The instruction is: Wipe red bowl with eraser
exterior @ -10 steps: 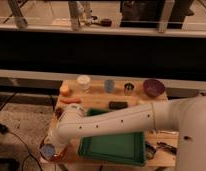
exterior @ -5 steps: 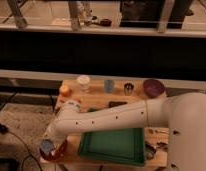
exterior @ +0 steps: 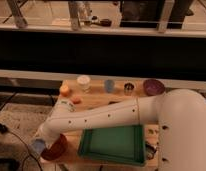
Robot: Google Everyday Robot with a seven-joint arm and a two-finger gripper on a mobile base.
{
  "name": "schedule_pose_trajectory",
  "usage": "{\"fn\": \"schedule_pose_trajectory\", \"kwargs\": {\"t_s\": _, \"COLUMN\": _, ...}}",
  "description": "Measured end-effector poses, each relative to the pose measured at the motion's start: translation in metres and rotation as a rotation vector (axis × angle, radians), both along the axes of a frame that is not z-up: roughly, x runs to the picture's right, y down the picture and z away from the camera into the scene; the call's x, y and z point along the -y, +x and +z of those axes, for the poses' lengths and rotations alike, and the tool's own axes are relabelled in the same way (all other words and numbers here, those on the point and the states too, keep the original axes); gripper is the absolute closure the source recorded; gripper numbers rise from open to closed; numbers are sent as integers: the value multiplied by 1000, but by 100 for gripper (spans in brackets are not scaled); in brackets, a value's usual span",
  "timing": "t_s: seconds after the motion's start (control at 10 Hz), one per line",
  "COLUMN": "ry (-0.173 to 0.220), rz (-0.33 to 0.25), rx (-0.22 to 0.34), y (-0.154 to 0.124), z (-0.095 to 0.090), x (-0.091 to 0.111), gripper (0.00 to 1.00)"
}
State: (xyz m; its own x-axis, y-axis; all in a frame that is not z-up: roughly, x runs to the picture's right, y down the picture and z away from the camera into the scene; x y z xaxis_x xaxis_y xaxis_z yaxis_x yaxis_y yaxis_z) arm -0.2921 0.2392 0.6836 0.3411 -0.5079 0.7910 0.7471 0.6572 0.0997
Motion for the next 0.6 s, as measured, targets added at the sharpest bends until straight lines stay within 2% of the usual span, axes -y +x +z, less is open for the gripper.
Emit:
{"fn": "schedule_pose_trajectory", "kwargs": {"t_s": 0.3, "ry": -41, "rz": 2, "rx": 32, "y": -8, "z": -11, "x": -7, "gripper": 95}}
{"fn": "schedule_pose_trajectory", "kwargs": {"t_s": 0.6, "ry": -79, "rz": 5, "rx": 3, "y": 1, "z": -26, "x": -17, "gripper": 95}}
